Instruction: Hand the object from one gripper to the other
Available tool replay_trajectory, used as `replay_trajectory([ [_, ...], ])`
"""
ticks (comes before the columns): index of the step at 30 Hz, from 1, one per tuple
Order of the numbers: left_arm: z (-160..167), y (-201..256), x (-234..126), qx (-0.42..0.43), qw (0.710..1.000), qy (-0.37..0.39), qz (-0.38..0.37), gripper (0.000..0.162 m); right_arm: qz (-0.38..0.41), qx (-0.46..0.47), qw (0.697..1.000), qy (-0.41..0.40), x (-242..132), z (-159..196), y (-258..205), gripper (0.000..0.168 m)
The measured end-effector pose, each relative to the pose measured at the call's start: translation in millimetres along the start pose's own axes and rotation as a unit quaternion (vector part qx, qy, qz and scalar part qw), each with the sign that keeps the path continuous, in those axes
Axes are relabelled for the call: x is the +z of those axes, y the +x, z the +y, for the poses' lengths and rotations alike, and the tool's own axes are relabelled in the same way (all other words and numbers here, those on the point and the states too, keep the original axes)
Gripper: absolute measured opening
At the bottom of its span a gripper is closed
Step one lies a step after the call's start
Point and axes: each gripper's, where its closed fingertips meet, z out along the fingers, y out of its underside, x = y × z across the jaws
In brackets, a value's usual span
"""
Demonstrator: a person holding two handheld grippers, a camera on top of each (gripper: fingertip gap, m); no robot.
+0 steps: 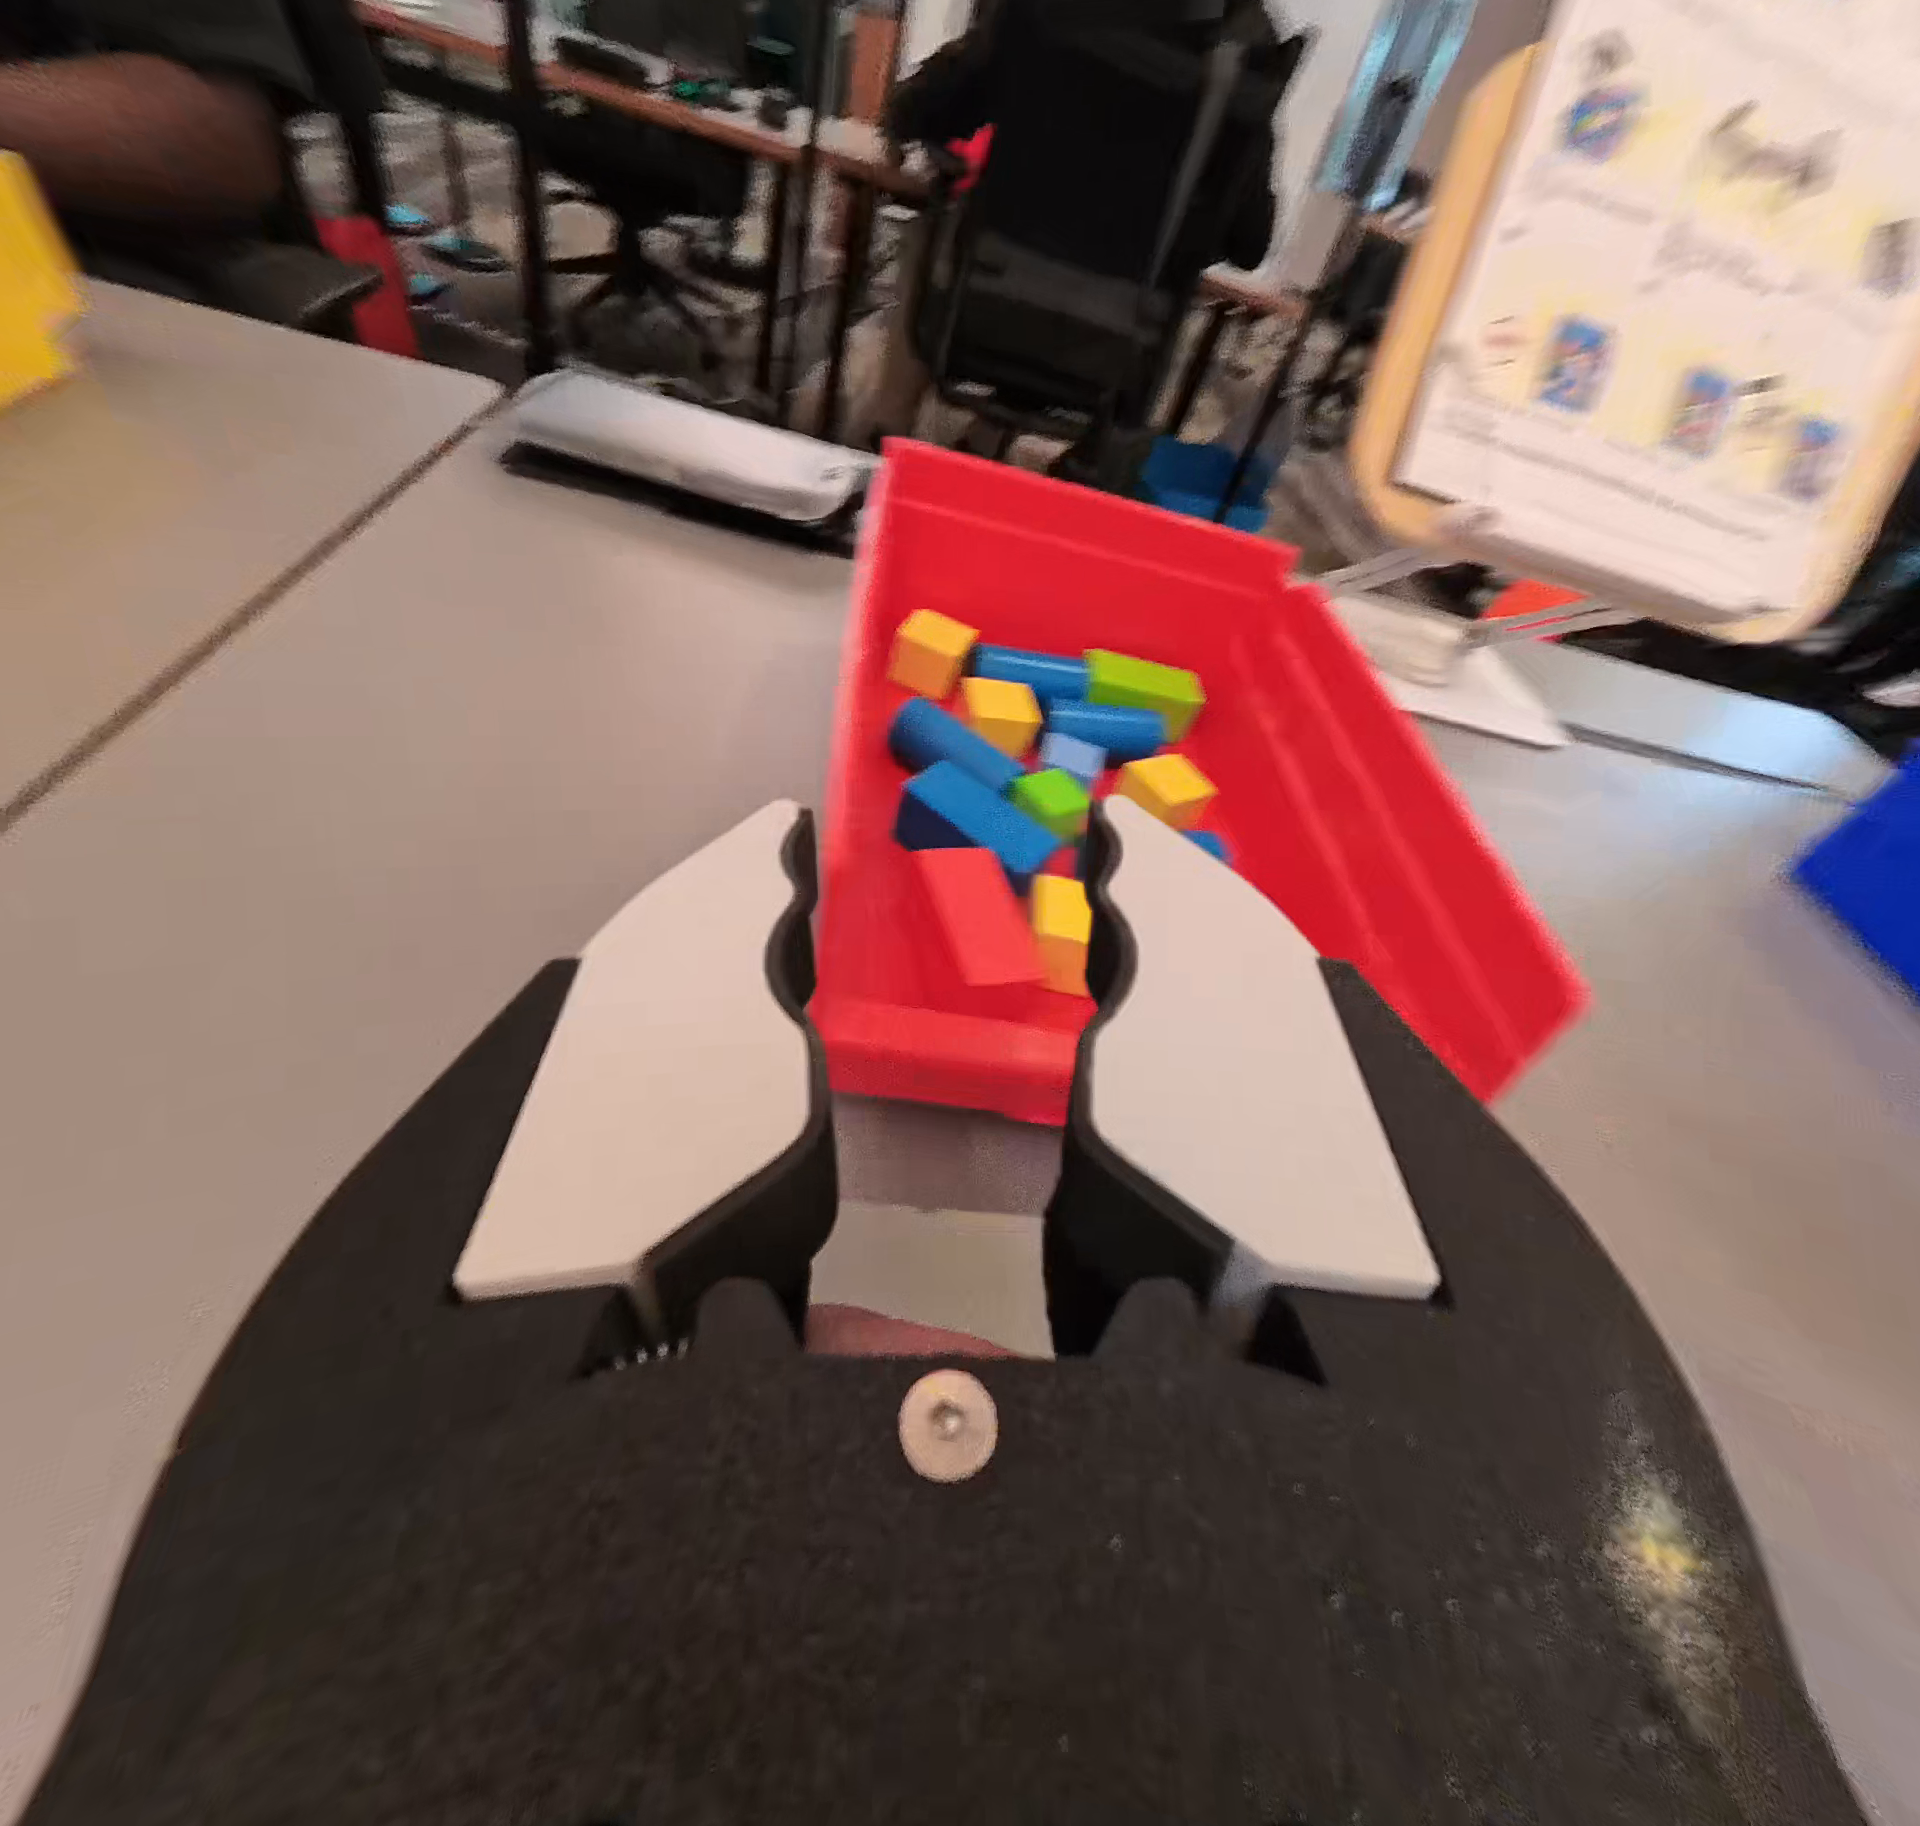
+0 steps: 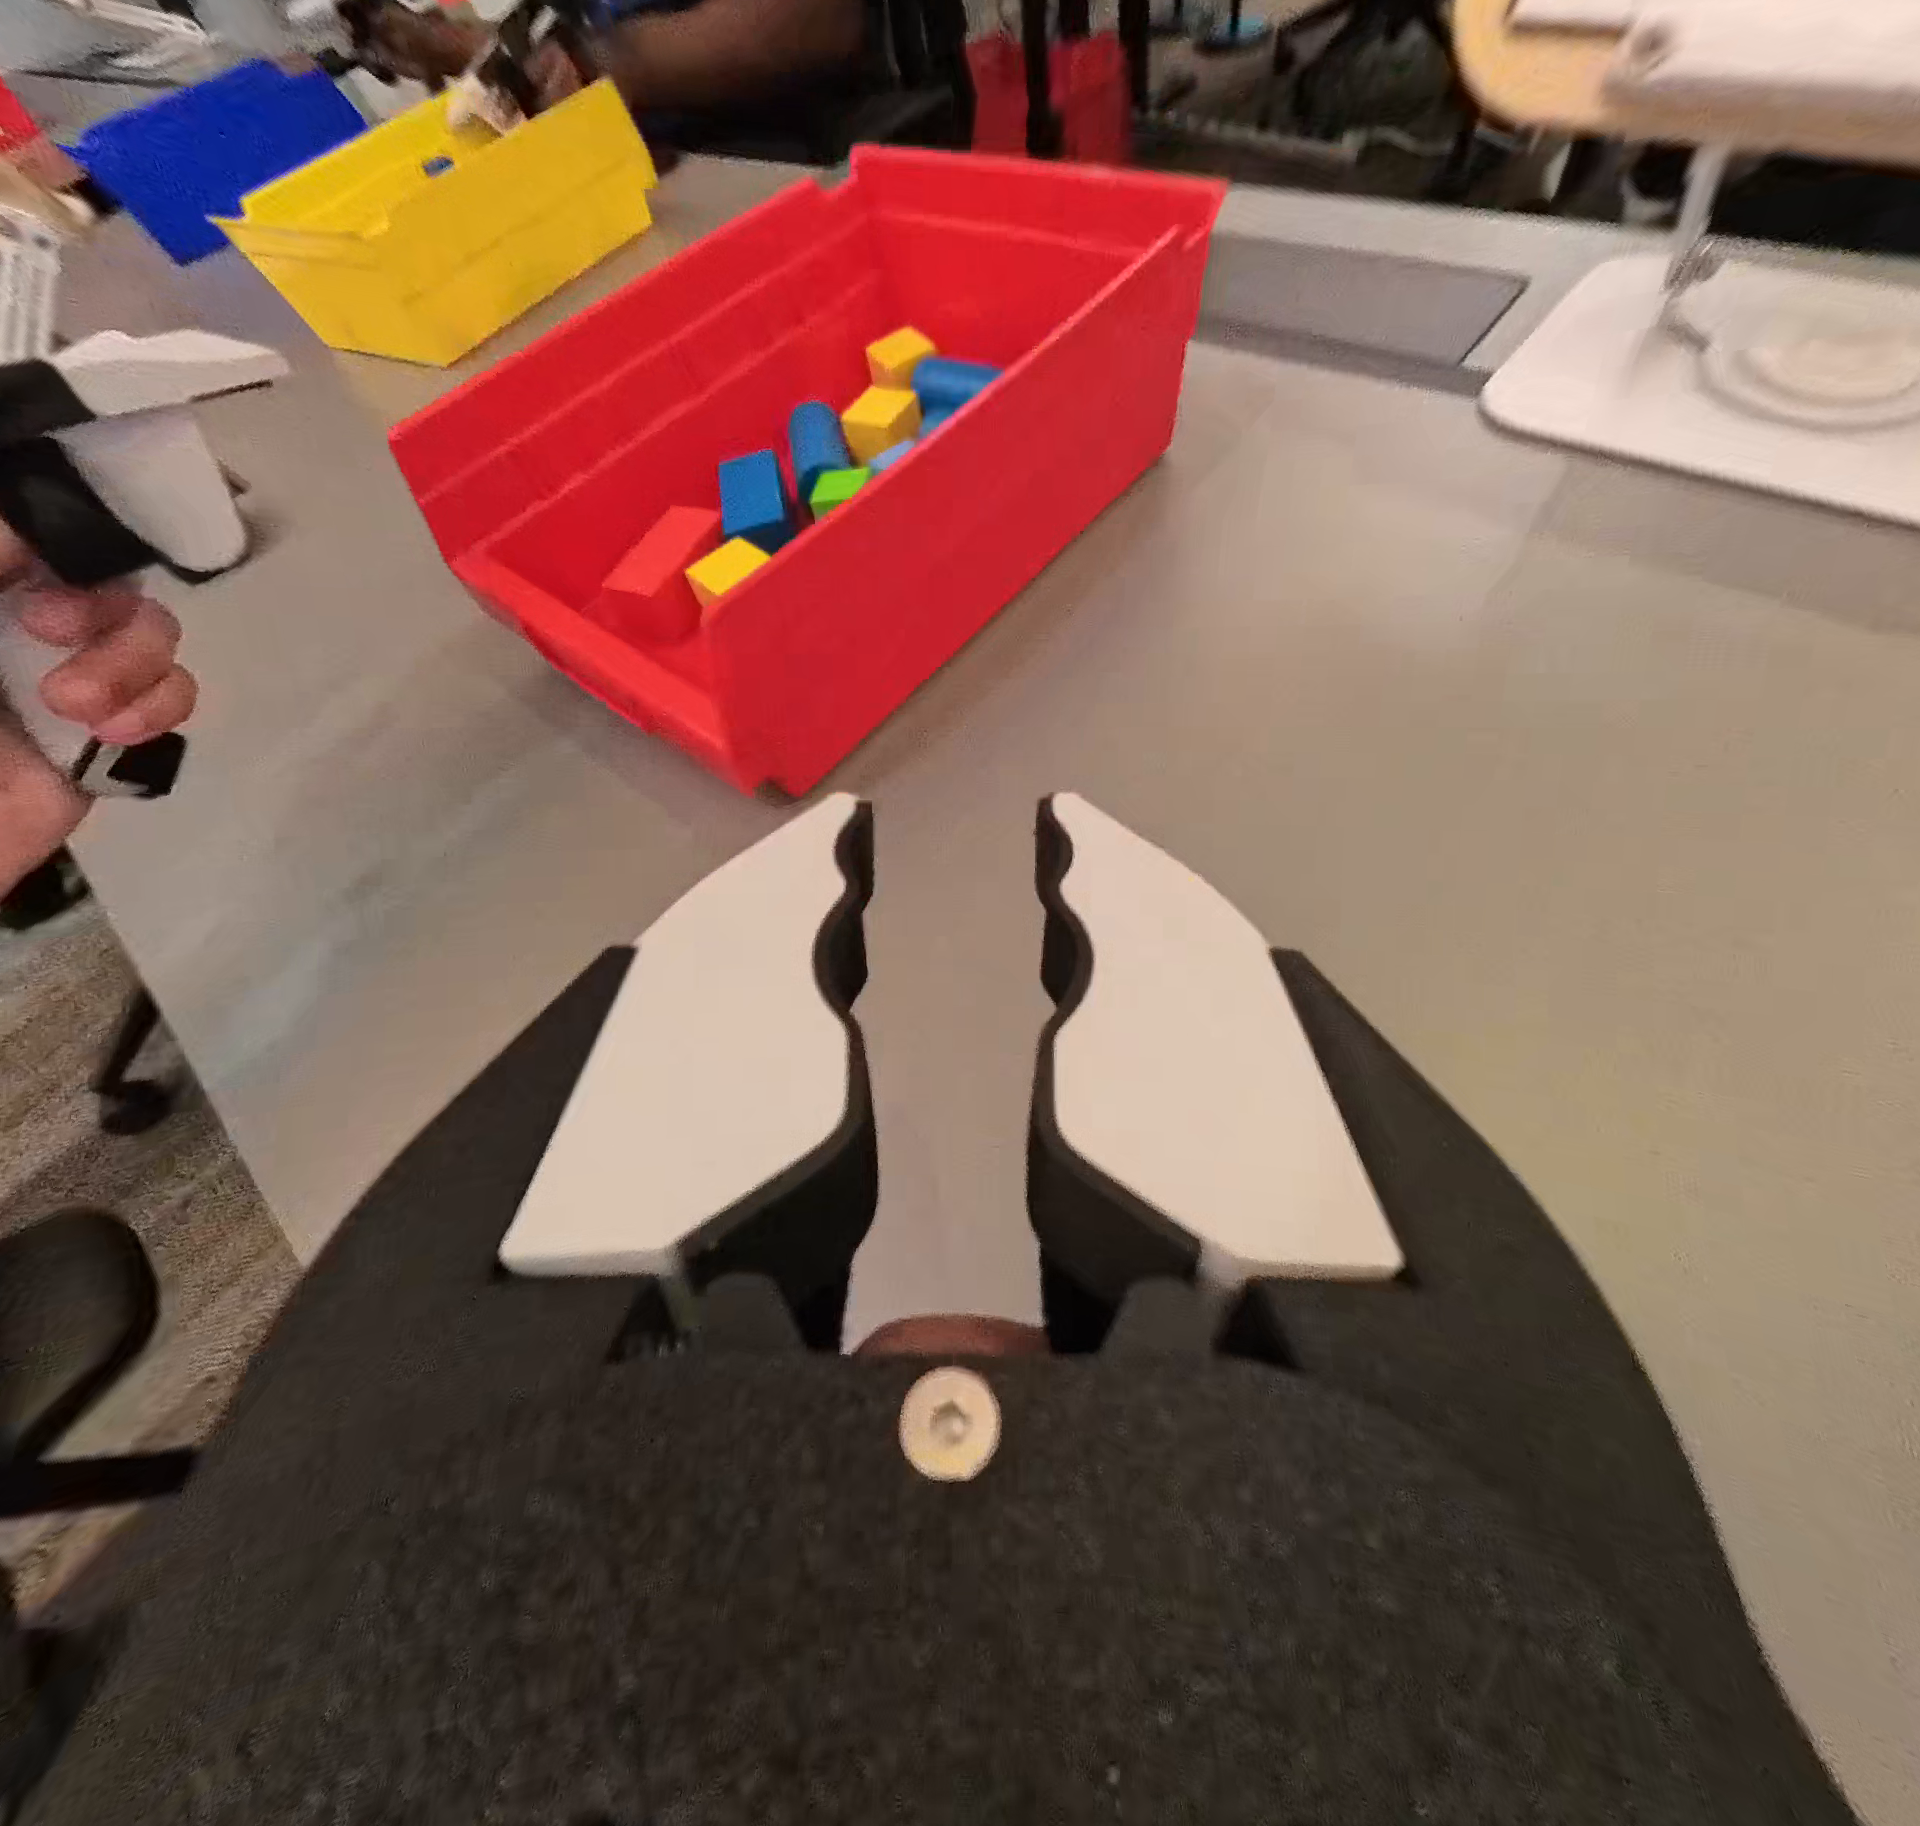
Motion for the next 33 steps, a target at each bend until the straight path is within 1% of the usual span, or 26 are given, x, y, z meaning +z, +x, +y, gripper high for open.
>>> replay_trajectory([
  [1, 4, 12, -2, -0.007, 1.000, 0.002, 0.020, 0.048, -0.010, -0.024, 0.999, 0.024, -27, -5, 17, 0.031],
  [2, 11, 24, -3, -0.012, 0.999, -0.002, 0.031, 0.049, -0.002, -0.030, 0.999, 0.042, -51, -9, 39, 0.033],
  [4, 25, 53, -5, -0.011, 0.998, 0.000, 0.057, 0.049, 0.056, -0.020, 0.997, 0.040, -97, -3, 94, 0.037],
  [5, 33, 68, -6, 0.003, 0.998, 0.002, 0.065, 0.049, 0.090, -0.014, 0.995, 0.045, -122, 3, 122, 0.042],
  [6, 41, 82, -6, 0.027, 0.997, 0.001, 0.067, 0.049, 0.128, -0.005, 0.990, 0.061, -148, 9, 150, 0.042],
  [7, 48, 95, -5, 0.059, 0.996, -0.005, 0.069, 0.049, 0.163, 0.004, 0.983, 0.082, -174, 17, 177, 0.042],
  [9, 56, 113, -5, 0.118, 0.991, -0.014, 0.060, 0.049, 0.233, 0.025, 0.966, 0.107, -221, 46, 226, 0.043],
  [10, 56, 118, -6, 0.134, 0.990, -0.008, 0.051, 0.048, 0.274, 0.038, 0.955, 0.111, -241, 66, 251, 0.045],
  [11, 52, 122, -7, 0.134, 0.990, 0.002, 0.050, 0.047, 0.308, 0.050, 0.943, 0.112, -255, 83, 270, 0.053],
  [12, 49, 126, -9, 0.123, 0.991, 0.009, 0.059, 0.047, 0.325, 0.060, 0.938, 0.101, -259, 95, 282, 0.059],
  [13, 48, 129, -10, 0.106, 0.992, 0.009, 0.075, 0.047, 0.333, 0.062, 0.938, 0.079, -260, 102, 287, 0.055],
  [14, 49, 130, -10, 0.093, 0.992, 0.001, 0.089, 0.048, 0.341, 0.050, 0.936, 0.073, -259, 101, 291, 0.053],
  [15, 52, 129, -9, 0.087, 0.992, -0.008, 0.095, 0.048, 0.346, 0.038, 0.934, 0.086, -257, 96, 292, 0.053],
  [17, 56, 120, -7, 0.088, 0.992, -0.019, 0.086, 0.048, 0.331, 0.042, 0.936, 0.115, -249, 94, 292, 0.052],
  [19, 55, 115, -7, 0.088, 0.992, -0.019, 0.084, 0.048, 0.302, 0.059, 0.945, 0.107, -237, 98, 290, 0.047],
  [20, 54, 113, -6, 0.087, 0.993, -0.016, 0.083, 0.048, 0.291, 0.065, 0.949, 0.103, -234, 98, 289, 0.048],
  [26, 65, 114, 0, 0.091, 0.991, -0.038, 0.086, 0.048, 0.291, 0.031, 0.950, 0.109, -236, 92, 280, 0.049],
  [29, 71, 121, 1, 0.107, 0.988, -0.060, 0.099, 0.049, 0.295, 0.025, 0.949, 0.109, -240, 92, 277, 0.048],
  [31, 69, 133, 2, 0.126, 0.977, -0.097, 0.144, 0.049, 0.289, 0.034, 0.950, 0.111, -242, 94, 273, 0.048],
  [33, 63, 131, 8, 0.195, 0.958, -0.143, 0.158, 0.050, 0.262, 0.047, 0.956, 0.123, -239, 90, 263, 0.048],
])
